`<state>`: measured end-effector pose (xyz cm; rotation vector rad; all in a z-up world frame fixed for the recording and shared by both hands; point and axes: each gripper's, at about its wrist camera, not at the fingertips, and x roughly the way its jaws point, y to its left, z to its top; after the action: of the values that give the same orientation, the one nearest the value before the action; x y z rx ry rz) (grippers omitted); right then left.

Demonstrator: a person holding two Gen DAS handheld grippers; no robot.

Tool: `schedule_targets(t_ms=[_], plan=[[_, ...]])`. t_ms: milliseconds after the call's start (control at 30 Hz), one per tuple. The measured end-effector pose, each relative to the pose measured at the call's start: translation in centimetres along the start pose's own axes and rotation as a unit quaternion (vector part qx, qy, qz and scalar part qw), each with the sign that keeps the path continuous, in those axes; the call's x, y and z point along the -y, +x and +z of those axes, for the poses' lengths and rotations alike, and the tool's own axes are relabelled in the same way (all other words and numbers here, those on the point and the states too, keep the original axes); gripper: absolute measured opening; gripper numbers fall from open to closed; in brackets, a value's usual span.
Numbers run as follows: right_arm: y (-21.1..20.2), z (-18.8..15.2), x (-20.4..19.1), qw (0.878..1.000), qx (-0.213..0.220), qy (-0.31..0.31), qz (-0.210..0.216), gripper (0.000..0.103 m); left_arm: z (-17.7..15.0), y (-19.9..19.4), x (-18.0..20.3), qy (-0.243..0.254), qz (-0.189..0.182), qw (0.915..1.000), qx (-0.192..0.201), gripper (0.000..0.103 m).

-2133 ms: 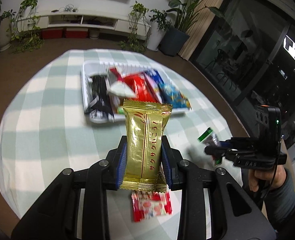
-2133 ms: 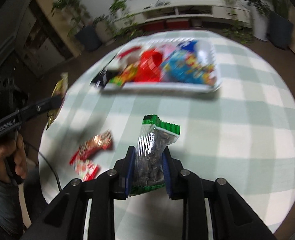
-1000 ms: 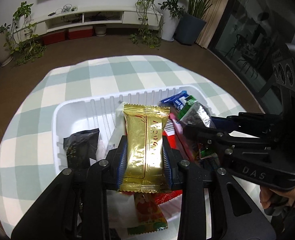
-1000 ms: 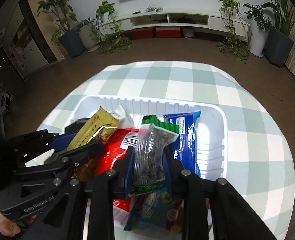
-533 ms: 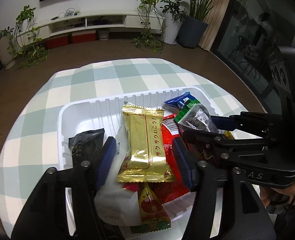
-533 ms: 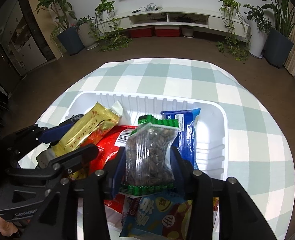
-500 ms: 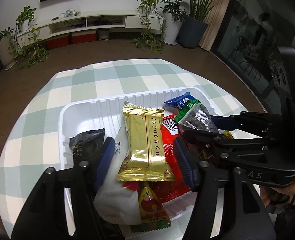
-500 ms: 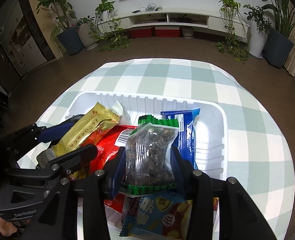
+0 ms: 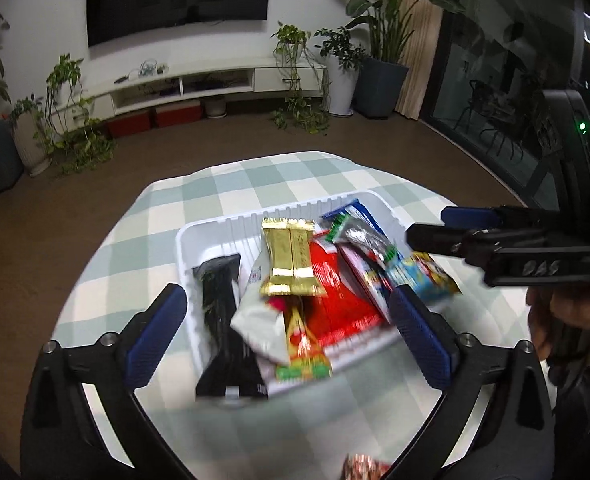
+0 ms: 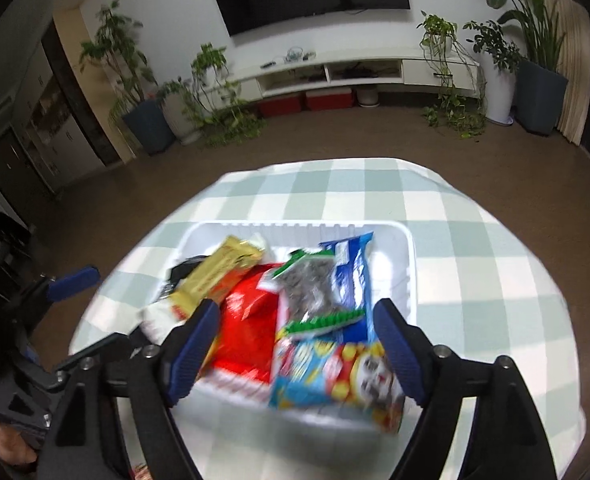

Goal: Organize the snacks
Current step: 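Move both tools back toward the red-white packets on the table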

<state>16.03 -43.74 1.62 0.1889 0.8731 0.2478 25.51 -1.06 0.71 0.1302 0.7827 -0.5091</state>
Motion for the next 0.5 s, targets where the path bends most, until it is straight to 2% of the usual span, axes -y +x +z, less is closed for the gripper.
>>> schedule_targets(t_ms=[133,200,367,500], plan=[[-2.8,-3.3,-0.3,0.999,0.011,0.013,0.035,0.087,-2.7,-2.8,1.3,0.047,0.008,0.9988,0.008,0.103],[-4.1,-5.8,-0.2,0.998,0.009,0.024,0.051,0.087,-4.8,-3.8,2.2,0.080,0.008,0.9968,0.000,0.103],[-6.5,-12.4,0.1,0.996,0.001,0.052,0.073,0.088,-10.4,-5.2,4.1,0.128,-0.013,0.9905,-0.049,0.103],[-7.5,-16.6,0.3,0.993,-0.004,0.081,0.081,0.088,-14.2,-5.0,4.6,0.133,-0.016,0.9867,-0.091,0.103]])
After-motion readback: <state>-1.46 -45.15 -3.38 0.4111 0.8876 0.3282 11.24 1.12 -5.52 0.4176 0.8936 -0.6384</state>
